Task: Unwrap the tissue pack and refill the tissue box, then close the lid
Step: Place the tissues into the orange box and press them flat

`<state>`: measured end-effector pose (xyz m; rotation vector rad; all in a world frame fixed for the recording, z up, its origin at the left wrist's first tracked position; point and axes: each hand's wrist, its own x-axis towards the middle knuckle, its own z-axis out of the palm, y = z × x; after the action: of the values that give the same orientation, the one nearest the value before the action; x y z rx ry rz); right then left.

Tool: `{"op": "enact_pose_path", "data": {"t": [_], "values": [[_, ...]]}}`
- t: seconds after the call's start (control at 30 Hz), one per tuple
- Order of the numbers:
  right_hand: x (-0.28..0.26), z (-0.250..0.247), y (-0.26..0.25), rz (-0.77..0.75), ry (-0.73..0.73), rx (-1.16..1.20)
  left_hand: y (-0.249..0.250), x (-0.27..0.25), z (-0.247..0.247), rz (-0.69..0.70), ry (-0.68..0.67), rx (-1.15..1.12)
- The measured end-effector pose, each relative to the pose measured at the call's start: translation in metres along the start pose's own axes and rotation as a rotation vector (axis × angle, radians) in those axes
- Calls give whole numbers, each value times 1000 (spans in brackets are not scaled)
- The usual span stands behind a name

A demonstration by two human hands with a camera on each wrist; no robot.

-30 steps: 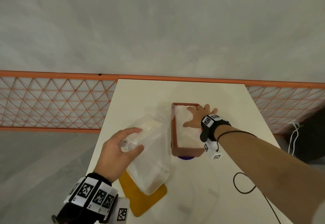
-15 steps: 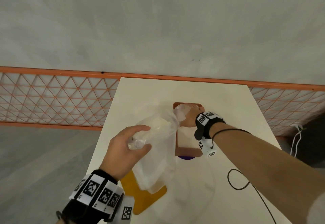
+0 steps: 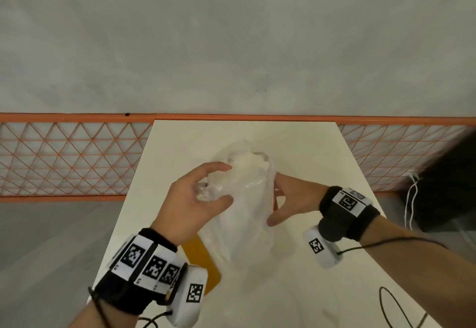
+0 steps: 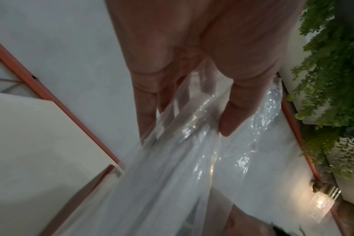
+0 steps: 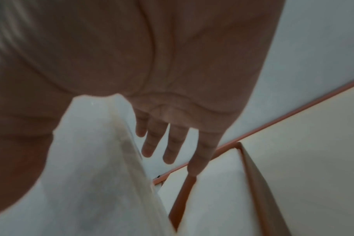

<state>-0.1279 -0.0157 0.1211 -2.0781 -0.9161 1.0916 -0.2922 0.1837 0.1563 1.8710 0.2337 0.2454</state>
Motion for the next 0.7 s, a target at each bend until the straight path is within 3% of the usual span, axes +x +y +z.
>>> {"op": "enact_pose_path", "data": {"t": [0.17,0.3,0.47,0.63,0.7], "values": [[-29,-16,28,-35,175,227,15,31,44,6,-36,-61],[-56,-36,56,-37,312,355,26,58,87,-43,-2,-162],[-82,-65,96,-36,409,676,28,76,143,-105,64,-279],[-91,-93,133,30,463,786,5,78,209,-251,-148,-220],[-90,-99,148,72,482,798,-6,86,232,-288,-170,-151]]}}
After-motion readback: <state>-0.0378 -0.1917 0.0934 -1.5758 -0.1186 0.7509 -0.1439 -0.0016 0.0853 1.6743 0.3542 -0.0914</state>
